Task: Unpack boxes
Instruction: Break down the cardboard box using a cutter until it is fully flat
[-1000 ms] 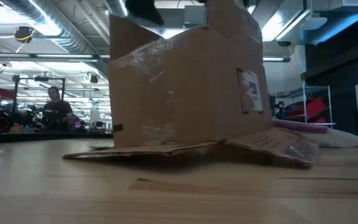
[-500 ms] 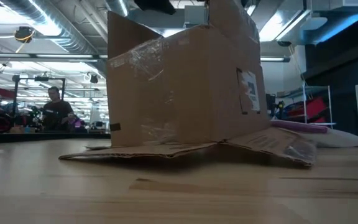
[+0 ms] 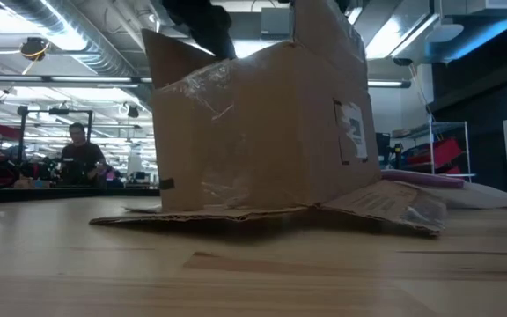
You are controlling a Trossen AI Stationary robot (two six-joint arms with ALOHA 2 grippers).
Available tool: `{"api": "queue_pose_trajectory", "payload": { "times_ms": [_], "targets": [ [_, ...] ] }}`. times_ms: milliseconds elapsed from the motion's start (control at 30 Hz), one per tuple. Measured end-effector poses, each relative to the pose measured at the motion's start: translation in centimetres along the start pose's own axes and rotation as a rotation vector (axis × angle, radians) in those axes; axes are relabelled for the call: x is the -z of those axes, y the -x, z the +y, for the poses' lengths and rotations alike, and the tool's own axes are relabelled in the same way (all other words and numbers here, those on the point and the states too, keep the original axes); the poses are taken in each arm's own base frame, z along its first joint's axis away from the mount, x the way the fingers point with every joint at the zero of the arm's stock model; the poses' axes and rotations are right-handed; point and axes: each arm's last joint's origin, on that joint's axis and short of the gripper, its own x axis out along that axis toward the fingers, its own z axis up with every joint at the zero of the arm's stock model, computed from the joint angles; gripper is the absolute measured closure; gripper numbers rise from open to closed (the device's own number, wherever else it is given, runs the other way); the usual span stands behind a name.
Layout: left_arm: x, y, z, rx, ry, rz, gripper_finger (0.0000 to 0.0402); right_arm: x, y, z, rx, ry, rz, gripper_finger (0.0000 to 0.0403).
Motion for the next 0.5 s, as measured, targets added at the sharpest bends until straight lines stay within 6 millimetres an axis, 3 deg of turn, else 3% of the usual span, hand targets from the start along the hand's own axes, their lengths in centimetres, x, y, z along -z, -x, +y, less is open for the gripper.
{"api": "queue_pose_trajectory", "payload": {
  "times_ms": [200,500],
  "targets": [
    [0.4,1.0,0.7,-0.011,0.004,0.008,0.0087,0.0,0.0,0.0,-0.007,0.016,0.000,0.0403],
    [1.6,0.4,1.9,-0.029,0.020,0.074,0.0087,0.0,0.0,0.0,-0.007,0.029,0.000,0.0403]
  ]
}}
